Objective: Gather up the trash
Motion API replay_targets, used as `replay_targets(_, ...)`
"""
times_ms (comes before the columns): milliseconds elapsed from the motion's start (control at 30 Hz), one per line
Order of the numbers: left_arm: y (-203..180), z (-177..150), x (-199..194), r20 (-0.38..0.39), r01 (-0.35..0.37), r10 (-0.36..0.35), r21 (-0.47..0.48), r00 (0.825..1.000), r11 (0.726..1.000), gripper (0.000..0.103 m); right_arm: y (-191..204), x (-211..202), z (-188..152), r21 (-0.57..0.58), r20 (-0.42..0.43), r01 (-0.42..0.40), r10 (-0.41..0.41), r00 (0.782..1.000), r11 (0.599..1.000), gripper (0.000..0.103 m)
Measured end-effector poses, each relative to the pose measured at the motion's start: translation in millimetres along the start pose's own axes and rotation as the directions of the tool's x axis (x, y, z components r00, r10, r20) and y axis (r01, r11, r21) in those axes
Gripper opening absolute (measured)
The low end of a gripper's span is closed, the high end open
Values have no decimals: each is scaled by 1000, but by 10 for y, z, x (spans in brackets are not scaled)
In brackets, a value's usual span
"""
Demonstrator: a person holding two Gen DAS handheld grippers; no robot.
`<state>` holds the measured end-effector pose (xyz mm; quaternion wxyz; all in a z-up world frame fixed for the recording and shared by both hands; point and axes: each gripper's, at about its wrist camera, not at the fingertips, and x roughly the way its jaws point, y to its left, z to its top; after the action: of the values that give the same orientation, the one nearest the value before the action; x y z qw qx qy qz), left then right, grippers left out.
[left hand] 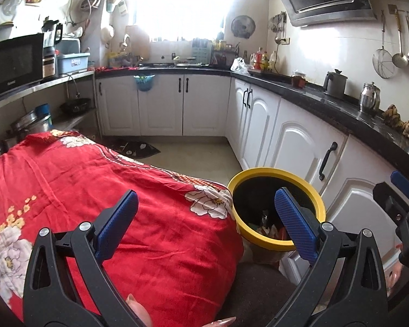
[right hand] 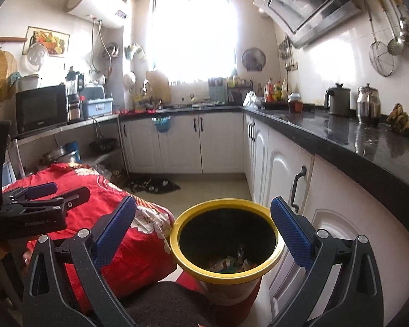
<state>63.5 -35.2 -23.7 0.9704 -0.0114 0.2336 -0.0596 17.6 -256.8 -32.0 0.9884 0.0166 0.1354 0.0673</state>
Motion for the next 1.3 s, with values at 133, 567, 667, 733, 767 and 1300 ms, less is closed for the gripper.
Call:
replay_targets(133,15,-32,-95,38,5,-5,-6,999,1000,92,7,-140,-72,-6,77,35,-34,996,999,97)
replay_targets(567,26,-50,-261,101,11,-9,-18,995,1000,92,11,-208,-132,7,118,72,-72,990,997,97)
replay_targets(667,33,-55,-272,104,9,-6,-22,995,1000,92,16,-209,-132,9,118,71,-72,990,997,97)
replay_targets(733,42,-56,-272,105,6,-3,-25,994,1000,92,17,-209,-132,9,119,72,-72,990,997,97)
replay_targets(767,39,-48,-262,104,6,-3,-26,995,1000,92,15,-209,-132,9,119,72,-72,990,997,97)
replay_targets(1300,28,-60,-259,103,7,-5,-20,995,1000,92,-6,-187,-162,17,109,73,-74,991,997,97)
